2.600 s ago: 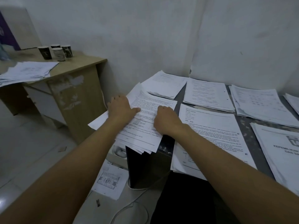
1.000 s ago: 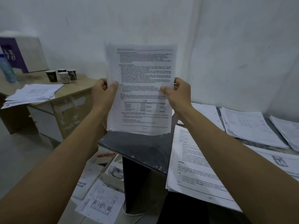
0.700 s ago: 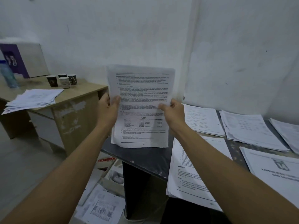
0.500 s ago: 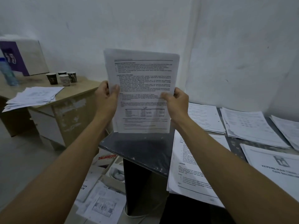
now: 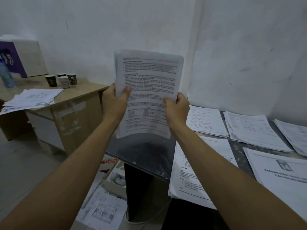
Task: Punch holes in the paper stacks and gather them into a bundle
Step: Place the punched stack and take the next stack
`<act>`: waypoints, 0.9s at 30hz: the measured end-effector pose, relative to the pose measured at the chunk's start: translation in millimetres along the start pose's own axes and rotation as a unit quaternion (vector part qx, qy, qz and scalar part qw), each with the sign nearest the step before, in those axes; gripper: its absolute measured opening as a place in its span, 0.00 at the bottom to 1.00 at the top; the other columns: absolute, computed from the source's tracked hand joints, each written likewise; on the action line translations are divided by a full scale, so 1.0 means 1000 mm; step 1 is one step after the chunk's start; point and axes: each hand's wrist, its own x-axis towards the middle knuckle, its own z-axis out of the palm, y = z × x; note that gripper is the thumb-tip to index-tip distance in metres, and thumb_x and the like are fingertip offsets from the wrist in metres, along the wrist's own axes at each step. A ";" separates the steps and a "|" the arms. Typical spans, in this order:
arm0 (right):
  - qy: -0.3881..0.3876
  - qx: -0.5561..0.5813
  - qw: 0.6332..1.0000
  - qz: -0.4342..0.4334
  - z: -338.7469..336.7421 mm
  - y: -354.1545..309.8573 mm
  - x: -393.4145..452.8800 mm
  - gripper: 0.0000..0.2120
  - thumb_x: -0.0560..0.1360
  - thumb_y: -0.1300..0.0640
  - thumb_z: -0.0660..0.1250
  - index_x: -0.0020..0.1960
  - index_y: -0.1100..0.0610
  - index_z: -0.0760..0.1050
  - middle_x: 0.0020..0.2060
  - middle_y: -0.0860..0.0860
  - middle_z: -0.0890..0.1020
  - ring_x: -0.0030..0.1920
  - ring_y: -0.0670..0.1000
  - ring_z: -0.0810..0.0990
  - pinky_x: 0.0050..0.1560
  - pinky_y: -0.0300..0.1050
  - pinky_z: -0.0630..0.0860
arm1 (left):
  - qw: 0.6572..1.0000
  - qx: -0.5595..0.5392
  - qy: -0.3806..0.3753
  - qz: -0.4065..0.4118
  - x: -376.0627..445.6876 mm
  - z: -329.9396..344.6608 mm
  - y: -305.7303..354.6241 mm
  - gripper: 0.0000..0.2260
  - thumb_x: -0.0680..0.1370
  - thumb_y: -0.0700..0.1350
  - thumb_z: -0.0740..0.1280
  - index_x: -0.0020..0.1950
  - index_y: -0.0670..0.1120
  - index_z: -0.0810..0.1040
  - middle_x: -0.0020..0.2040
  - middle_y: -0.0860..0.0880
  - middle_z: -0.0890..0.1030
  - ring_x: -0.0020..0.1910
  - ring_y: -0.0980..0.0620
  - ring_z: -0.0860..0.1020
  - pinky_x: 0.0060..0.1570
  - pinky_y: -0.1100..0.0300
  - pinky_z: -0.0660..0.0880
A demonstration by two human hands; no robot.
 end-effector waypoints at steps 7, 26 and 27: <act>-0.004 0.006 0.997 0.078 -0.001 0.017 -0.006 0.06 0.71 0.59 0.67 0.42 0.48 0.77 0.35 0.37 0.81 0.38 0.39 0.80 0.35 0.35 0.74 | 0.999 -0.019 0.024 -0.030 -0.014 -0.001 -0.019 0.11 0.77 0.50 0.73 0.57 0.48 0.81 0.47 0.55 0.86 0.46 0.56 0.85 0.43 0.58 0.83; -0.024 -0.011 0.997 0.077 -0.004 0.005 0.005 0.09 0.70 0.59 0.69 0.49 0.50 0.75 0.43 0.40 0.81 0.43 0.42 0.80 0.34 0.34 0.73 | 0.999 -0.034 -0.026 -0.027 0.000 -0.011 -0.002 0.12 0.75 0.47 0.75 0.56 0.47 0.81 0.46 0.57 0.85 0.44 0.57 0.85 0.38 0.65 0.81; -0.012 -0.003 0.997 0.079 -0.005 0.004 0.006 0.11 0.70 0.59 0.69 0.51 0.50 0.74 0.43 0.40 0.80 0.42 0.41 0.79 0.33 0.33 0.72 | 0.998 -0.043 -0.032 -0.028 0.000 -0.011 -0.002 0.12 0.75 0.45 0.75 0.57 0.46 0.81 0.47 0.56 0.86 0.45 0.56 0.85 0.38 0.64 0.81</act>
